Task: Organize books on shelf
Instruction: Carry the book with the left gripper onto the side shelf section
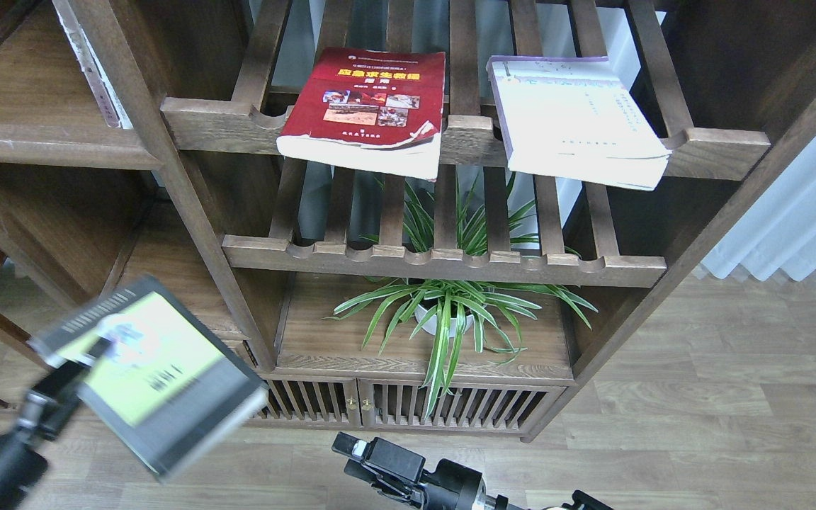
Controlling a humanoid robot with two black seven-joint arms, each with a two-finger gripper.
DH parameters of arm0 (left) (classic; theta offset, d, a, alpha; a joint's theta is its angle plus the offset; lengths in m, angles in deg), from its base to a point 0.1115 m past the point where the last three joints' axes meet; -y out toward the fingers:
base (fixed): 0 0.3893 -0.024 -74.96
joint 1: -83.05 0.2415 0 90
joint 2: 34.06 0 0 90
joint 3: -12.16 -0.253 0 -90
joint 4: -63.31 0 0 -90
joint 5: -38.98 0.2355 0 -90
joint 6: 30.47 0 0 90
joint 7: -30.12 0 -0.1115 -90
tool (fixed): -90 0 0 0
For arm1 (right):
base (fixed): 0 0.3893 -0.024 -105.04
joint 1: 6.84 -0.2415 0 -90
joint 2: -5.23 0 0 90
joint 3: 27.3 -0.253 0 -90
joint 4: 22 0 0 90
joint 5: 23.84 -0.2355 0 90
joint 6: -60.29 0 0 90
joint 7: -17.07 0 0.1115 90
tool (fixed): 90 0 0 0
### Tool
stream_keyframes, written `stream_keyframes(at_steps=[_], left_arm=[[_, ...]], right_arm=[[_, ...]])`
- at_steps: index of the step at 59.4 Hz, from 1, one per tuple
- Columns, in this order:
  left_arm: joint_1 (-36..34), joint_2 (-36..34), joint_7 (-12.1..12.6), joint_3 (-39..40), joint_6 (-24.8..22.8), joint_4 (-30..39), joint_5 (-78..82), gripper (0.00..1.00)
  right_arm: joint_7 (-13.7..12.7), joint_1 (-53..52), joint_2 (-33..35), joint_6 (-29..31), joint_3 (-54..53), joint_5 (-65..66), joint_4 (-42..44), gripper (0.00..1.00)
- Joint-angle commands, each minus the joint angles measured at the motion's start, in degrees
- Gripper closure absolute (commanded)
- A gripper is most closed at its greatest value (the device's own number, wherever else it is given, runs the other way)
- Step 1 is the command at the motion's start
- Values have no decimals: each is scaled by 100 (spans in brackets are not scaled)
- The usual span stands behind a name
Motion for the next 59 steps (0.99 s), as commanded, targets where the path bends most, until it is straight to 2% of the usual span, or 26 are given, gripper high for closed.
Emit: stream_keyframes(at_steps=[1,6,7,14,20,26,28,30,31,37,47,58,59], left_arm=[[48,-306,50,633,0,40,0,89],[48,-508,58,1028,0,40,9,89],[40,-587,58,1403,0,49,0,89],[4,-930,67,2091,0,-21,17,89],[-224,-1361,120,2408,0,-188,61,89],[-830,-1634,339,2479,0,-531,219,88],[-1216,-1660,576,2426,0,-680,403,87],[-1427,-1660,699,2382,0,-742,492,86],[-1681,-1643,857,2330,0,-829,614,86],[-2455,-1581,1235,2049,0,-1137,1001,86],[-3599,-1423,1280,1793,0,-1454,1924,86],[-4750,-773,1280,1732,0,-1805,3444,84],[-5038,-642,1280,1732,0,-1927,3924,84]], right_arm=[[-8,0,0,-1,17,4,96,1],[-8,0,0,-1,26,4,114,1],[-8,9,0,-1,26,4,114,1],[-8,18,0,-1,43,4,123,1],[-8,18,0,-1,52,4,140,1],[-17,18,0,-1,52,13,149,1],[-17,18,0,-1,52,22,149,1],[-17,18,0,-1,52,22,149,1],[-17,26,0,-1,52,22,149,1],[-17,44,0,-1,52,22,149,1],[-17,79,0,-1,35,31,149,1],[-17,141,0,-1,35,31,140,1],[-17,149,0,-1,35,39,140,1]])
